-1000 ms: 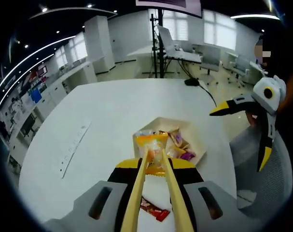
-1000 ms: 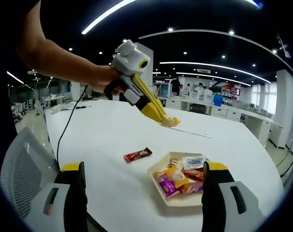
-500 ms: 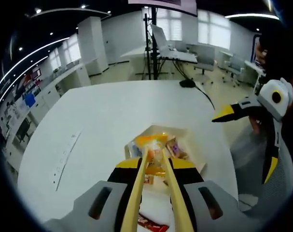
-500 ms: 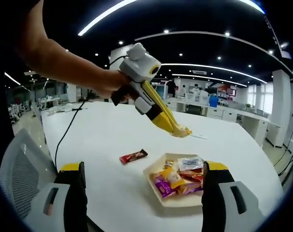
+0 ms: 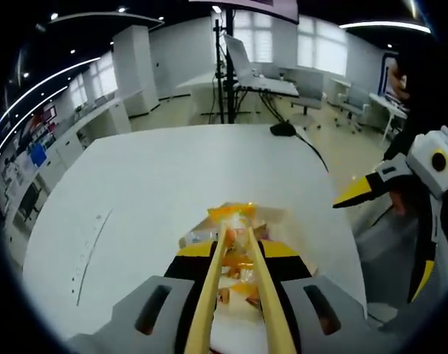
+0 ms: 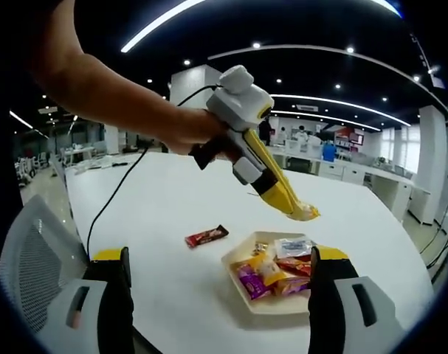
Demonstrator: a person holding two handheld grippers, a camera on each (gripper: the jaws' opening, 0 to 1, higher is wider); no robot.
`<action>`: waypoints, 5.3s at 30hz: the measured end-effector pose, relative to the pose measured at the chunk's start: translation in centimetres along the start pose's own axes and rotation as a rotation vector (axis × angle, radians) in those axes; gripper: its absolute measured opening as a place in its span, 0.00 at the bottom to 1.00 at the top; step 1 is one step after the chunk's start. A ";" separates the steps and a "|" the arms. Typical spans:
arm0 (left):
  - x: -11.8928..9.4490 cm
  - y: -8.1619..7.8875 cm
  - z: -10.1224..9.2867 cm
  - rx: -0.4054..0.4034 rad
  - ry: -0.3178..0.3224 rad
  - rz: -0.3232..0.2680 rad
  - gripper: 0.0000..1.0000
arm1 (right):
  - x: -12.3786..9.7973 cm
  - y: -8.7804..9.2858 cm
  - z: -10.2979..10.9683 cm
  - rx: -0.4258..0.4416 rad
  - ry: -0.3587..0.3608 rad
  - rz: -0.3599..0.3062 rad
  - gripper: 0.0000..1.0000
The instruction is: Place the target food into the container with the food tongs after gripping and lifting it, then release it inside without dropping or visibly crushing the food.
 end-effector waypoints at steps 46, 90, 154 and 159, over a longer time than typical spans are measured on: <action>-11.9 9.7 1.3 -0.242 -0.327 -0.160 0.26 | 0.2 0.6 0.4 -0.005 -0.024 0.032 0.99; -6.8 20.6 0.9 -0.496 -0.527 -0.027 0.26 | 0.2 0.8 0.9 -0.011 -0.052 0.041 0.99; -11.8 20.9 -0.8 -0.364 -0.302 0.030 0.18 | 0.5 1.4 1.3 -0.008 -0.071 0.074 0.99; -13.3 19.8 -0.5 -0.318 -0.270 0.037 0.19 | 0.5 1.4 1.4 -0.013 -0.076 0.078 0.99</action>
Point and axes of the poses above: the point that each gripper's makers call its tool centre point, and the gripper's own axes: x roughly forward along the fingers, z roughly to its left, y roughly out of its underside, the point moved 1 cm from there along -x, roughly backward along the fingers, and after that the axes turned 7 degrees about y, right-handed, at the moved point
